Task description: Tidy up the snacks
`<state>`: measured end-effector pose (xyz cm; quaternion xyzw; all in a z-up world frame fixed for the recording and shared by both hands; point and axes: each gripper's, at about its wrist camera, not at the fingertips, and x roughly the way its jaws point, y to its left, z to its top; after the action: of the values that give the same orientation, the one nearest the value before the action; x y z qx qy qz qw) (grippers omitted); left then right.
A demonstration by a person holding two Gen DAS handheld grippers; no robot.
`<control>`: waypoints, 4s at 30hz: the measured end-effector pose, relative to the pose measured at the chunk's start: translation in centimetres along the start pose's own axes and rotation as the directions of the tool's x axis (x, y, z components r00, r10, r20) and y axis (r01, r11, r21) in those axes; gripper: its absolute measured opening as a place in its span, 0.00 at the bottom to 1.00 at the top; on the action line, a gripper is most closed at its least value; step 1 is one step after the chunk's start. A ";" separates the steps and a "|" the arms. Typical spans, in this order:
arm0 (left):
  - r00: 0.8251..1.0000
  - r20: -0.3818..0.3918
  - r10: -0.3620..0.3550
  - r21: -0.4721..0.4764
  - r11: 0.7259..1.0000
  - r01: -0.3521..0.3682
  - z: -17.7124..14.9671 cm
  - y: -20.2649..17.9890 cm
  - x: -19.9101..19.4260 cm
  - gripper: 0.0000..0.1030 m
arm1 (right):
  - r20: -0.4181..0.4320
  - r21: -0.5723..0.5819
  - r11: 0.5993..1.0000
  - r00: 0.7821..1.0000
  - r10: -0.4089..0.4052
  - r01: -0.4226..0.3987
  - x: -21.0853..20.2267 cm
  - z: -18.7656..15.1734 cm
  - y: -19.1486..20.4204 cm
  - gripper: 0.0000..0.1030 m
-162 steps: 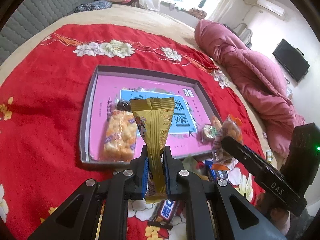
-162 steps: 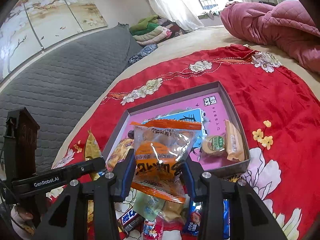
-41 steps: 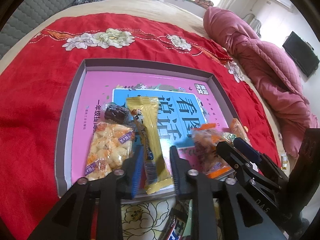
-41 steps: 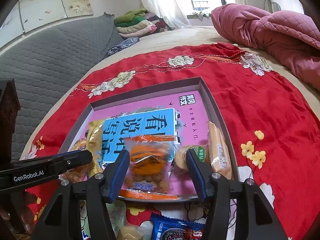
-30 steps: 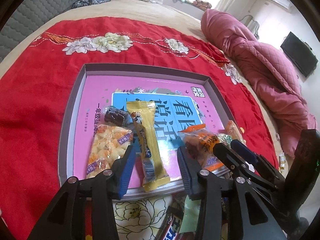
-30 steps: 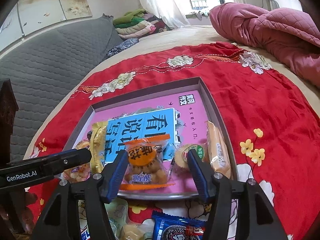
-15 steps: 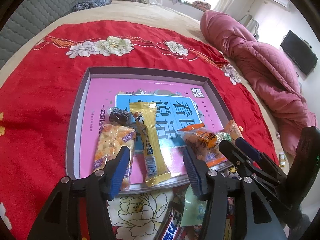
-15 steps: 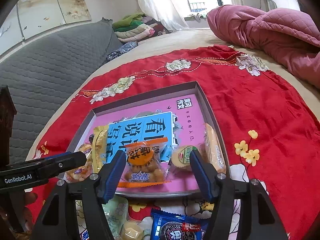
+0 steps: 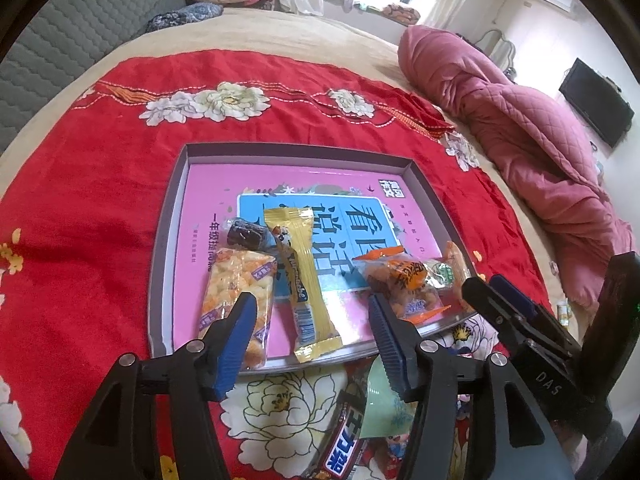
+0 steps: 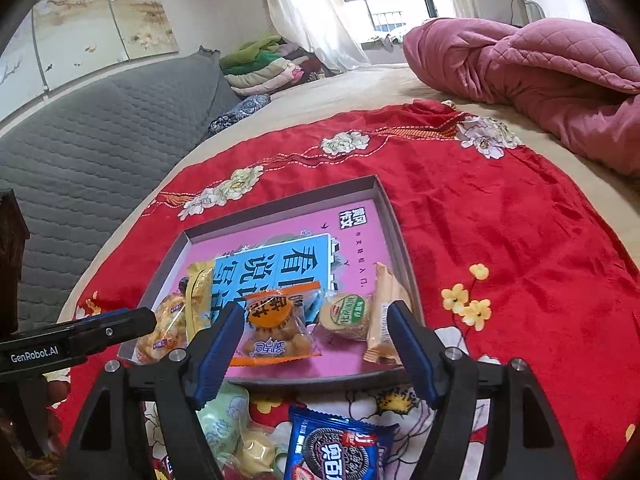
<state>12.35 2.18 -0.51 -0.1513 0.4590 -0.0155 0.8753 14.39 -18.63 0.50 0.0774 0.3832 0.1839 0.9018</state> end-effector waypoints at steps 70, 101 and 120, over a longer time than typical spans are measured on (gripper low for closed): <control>0.986 -0.165 0.011 0.082 0.997 0.003 -7.2 -0.7 -1.5 0.63 | -0.148 -0.020 0.998 0.987 -0.064 0.061 -4.1 -4.6 0.0 0.82; 0.969 -0.248 0.003 0.111 0.994 0.025 -8.9 -1.4 0.8 0.63 | -0.280 -0.046 0.991 0.950 -0.136 0.128 -0.8 -6.8 -0.5 0.82; 0.967 -0.254 0.030 0.133 0.991 0.005 -9.3 -1.8 2.4 0.63 | -0.265 -0.087 0.982 0.947 -0.184 0.166 -0.3 -6.8 -0.7 0.82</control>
<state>6.44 -2.29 -6.92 -0.0866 0.5669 -0.0598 0.8170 9.56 -19.37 -4.22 -0.0114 0.5028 0.1240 0.8554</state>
